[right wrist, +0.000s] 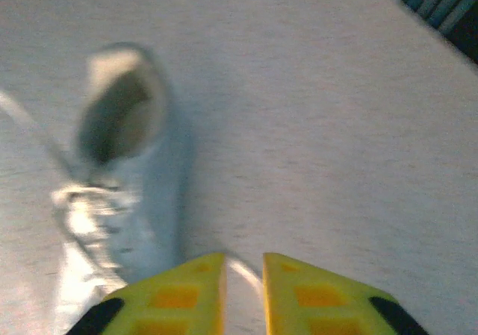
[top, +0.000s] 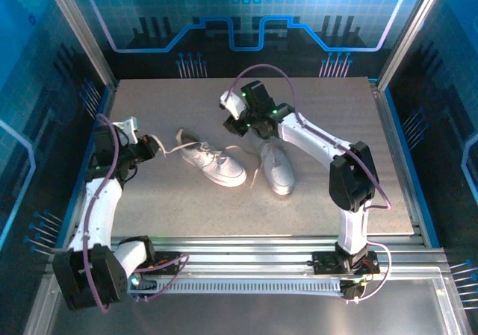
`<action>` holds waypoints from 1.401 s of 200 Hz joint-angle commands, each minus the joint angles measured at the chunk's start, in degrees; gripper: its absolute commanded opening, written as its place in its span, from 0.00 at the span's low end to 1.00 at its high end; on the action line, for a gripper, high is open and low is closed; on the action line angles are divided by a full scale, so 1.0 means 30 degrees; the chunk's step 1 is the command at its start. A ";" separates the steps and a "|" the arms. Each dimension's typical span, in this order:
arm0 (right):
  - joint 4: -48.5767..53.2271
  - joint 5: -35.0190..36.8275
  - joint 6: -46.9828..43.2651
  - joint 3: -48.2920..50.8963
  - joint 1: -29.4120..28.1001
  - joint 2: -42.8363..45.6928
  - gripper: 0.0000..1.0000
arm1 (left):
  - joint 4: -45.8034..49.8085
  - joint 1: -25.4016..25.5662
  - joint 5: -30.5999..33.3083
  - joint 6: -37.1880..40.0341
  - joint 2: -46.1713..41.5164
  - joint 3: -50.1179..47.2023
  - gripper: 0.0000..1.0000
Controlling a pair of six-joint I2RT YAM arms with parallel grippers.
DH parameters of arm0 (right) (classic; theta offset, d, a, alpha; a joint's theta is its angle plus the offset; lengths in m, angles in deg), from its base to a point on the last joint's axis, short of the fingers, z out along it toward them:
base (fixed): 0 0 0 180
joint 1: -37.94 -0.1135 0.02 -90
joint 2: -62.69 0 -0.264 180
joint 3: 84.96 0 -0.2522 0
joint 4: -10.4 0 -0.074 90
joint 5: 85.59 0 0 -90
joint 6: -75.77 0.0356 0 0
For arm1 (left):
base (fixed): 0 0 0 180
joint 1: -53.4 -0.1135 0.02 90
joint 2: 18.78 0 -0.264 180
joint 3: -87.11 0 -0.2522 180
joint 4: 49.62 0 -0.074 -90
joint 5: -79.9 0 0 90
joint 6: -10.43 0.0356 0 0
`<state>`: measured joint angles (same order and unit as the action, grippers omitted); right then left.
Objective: Tie the shoes
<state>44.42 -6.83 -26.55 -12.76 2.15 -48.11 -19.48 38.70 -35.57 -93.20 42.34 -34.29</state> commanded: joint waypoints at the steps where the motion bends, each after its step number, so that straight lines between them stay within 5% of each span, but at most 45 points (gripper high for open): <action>1: -0.1506 -0.4544 -0.0787 0.1678 -0.0165 0.0564 0.37 | -0.0450 -0.0169 -0.1489 -0.0240 0.0336 0.1518 0.00; 38: -0.3319 -0.5996 -0.0581 0.2901 -0.0401 0.0141 0.52 | -0.1067 -0.0055 -0.2654 -0.0731 0.0824 0.2724 0.00; 124: -0.1803 -0.4924 -0.2450 0.0944 -0.1301 -0.3309 0.59 | -0.0731 0.0241 -0.3169 -0.0628 0.1304 0.3898 0.00; 137: -0.0868 -0.3943 -0.2851 0.0079 -0.1412 -0.3832 0.52 | -0.0578 0.0241 -0.3133 -0.0497 0.1305 0.4034 0.00; 163: -0.1406 -0.2643 -0.3143 0.0702 -0.1719 -0.3049 0.15 | -0.0572 0.0241 -0.3143 -0.0403 0.1357 0.4122 0.00; 186: -0.1997 -0.1998 -0.3410 0.1914 -0.2106 -0.1750 0.00 | -0.0703 0.0241 -0.3074 -0.0421 0.1313 0.4186 0.00; 280: -0.0884 0.0193 -0.2752 0.3221 -0.4461 0.0740 0.02 | -0.1282 0.1955 -0.2104 -0.0504 0.3989 0.7644 0.00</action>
<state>41.07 -7.29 -36.75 -3.91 -9.94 -49.25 -22.12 41.72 -42.92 -94.68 50.25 -16.68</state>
